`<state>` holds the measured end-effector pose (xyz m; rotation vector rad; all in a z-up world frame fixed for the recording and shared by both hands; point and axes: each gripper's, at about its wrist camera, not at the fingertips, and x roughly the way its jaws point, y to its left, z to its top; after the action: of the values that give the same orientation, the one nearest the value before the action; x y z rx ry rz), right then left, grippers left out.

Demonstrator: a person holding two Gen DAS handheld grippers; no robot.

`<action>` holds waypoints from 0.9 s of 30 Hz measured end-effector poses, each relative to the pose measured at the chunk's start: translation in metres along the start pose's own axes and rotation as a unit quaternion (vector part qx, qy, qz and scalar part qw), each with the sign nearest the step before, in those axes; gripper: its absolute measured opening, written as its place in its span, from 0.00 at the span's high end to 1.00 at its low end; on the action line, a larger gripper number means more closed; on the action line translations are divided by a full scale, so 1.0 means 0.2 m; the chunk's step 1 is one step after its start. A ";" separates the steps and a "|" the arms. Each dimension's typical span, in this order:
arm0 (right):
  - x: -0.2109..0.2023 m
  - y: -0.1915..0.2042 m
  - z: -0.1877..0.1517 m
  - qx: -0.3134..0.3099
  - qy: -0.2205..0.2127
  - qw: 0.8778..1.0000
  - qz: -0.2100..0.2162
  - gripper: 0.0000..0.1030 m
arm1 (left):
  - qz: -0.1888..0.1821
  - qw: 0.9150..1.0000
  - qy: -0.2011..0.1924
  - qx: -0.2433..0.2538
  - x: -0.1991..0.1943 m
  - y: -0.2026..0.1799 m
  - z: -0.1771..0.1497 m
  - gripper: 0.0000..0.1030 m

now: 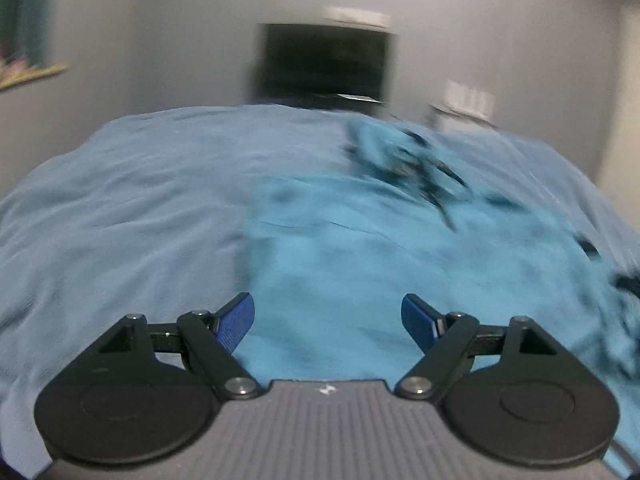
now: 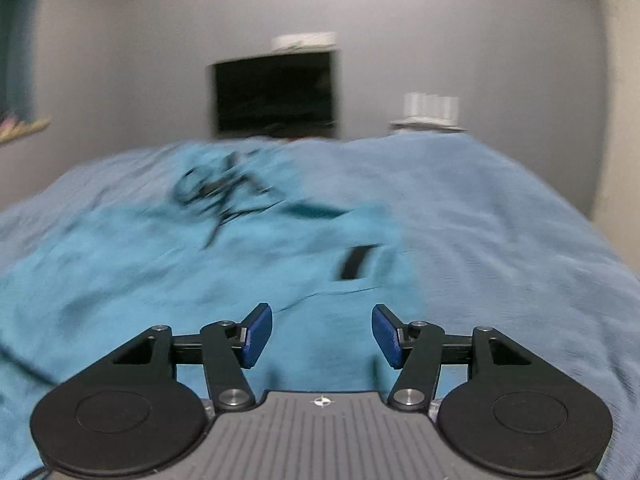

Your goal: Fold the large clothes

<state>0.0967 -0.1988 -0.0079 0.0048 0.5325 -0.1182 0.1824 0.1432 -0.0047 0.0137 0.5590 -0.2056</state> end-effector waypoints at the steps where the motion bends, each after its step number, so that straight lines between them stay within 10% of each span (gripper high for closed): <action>1: 0.04 0.04 -0.01 -0.021 0.011 1.000 0.012 0.42 | -0.012 1.000 0.013 0.021 0.04 -0.04 -0.02 0.23; 6: 0.24 0.10 -0.09 -0.056 0.079 0.995 0.006 0.41 | 0.032 0.987 0.123 0.098 0.30 -0.12 -0.21 0.21; 16: 0.22 -0.02 -0.16 -0.036 0.093 0.995 -0.003 0.36 | 0.020 0.986 0.122 0.108 0.27 -0.10 -0.25 0.15; 19: 0.07 -0.03 -0.13 -0.025 0.062 0.998 0.006 0.19 | 0.033 0.986 0.107 0.120 0.19 -0.12 -0.22 0.15; 27: -0.31 -0.21 0.04 0.019 0.037 0.999 0.018 0.15 | 0.073 0.989 -0.036 0.124 -0.31 -0.16 0.03 0.07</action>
<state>0.0423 -0.2348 0.0316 0.0555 0.6032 -0.0941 0.1283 0.1228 0.0340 0.2862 0.4547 -0.1316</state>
